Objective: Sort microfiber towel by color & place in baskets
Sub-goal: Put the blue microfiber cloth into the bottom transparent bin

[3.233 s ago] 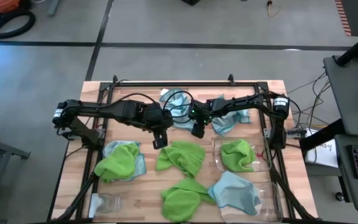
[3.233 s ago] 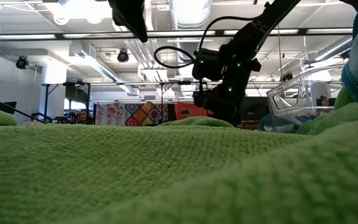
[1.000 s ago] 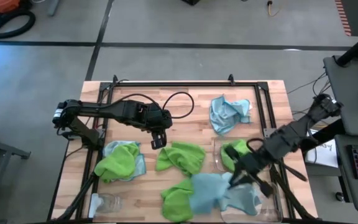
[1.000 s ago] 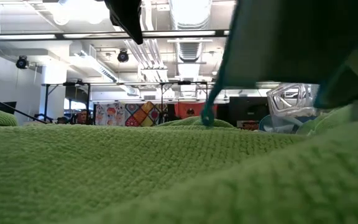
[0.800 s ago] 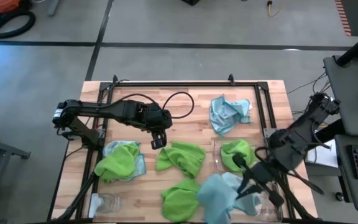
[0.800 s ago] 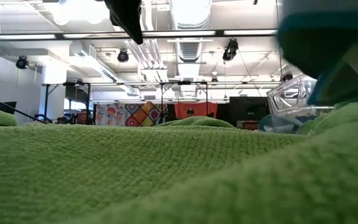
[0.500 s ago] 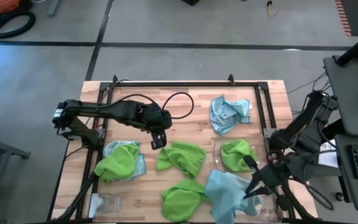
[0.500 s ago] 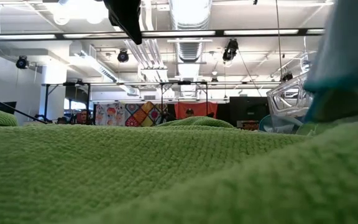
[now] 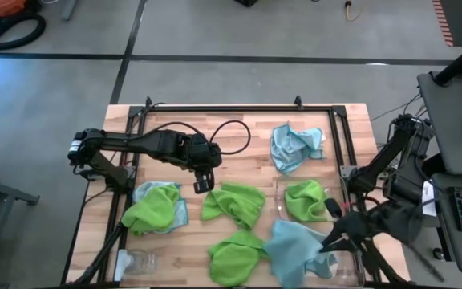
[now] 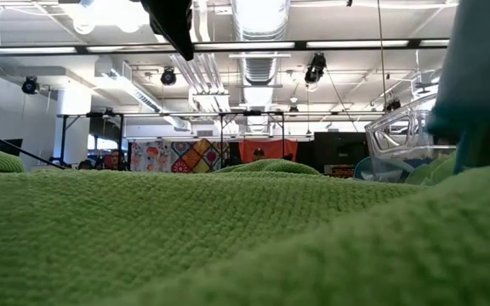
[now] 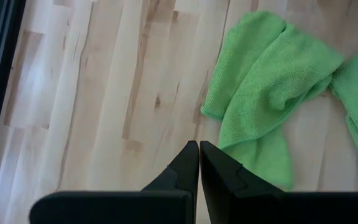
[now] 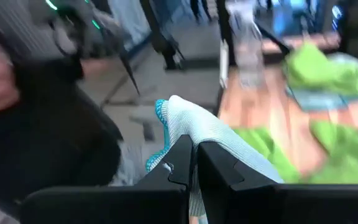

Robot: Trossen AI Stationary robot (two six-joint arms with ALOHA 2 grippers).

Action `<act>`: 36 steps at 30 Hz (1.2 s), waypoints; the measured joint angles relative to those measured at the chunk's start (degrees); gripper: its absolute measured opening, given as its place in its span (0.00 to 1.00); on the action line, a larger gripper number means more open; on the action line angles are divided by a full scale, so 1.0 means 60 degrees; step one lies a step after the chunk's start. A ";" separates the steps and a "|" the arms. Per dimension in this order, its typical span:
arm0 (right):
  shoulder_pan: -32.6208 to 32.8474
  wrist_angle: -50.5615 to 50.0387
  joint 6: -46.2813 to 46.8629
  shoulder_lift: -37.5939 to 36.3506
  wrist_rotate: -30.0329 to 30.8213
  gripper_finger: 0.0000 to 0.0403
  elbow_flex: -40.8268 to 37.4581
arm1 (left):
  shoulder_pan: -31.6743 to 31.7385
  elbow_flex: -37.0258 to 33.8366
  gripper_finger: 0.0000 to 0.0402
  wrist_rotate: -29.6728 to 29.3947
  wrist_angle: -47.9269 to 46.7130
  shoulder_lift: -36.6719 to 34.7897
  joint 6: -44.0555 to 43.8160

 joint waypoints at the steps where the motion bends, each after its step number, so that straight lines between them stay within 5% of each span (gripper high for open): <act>1: 0.0066 0.0308 -0.0221 -0.0017 0.0011 0.03 0.0010 | 0.0000 0.0000 0.00 -0.0001 0.0001 0.0000 0.0071; 15: 0.0686 -0.0013 -0.1166 0.0010 0.0194 0.03 0.1959 | 0.0000 0.0000 0.00 -0.0008 0.0036 0.0000 0.0686; 23: 0.1504 -0.3201 0.2314 0.0017 0.0206 0.03 0.2382 | 0.0000 0.0000 0.00 -0.0012 0.0087 0.0000 0.0910; 36: 0.1571 -0.3248 0.4275 0.0613 0.0232 0.03 0.0995 | 0.0000 0.0000 0.00 -0.0012 0.0291 0.0000 0.0910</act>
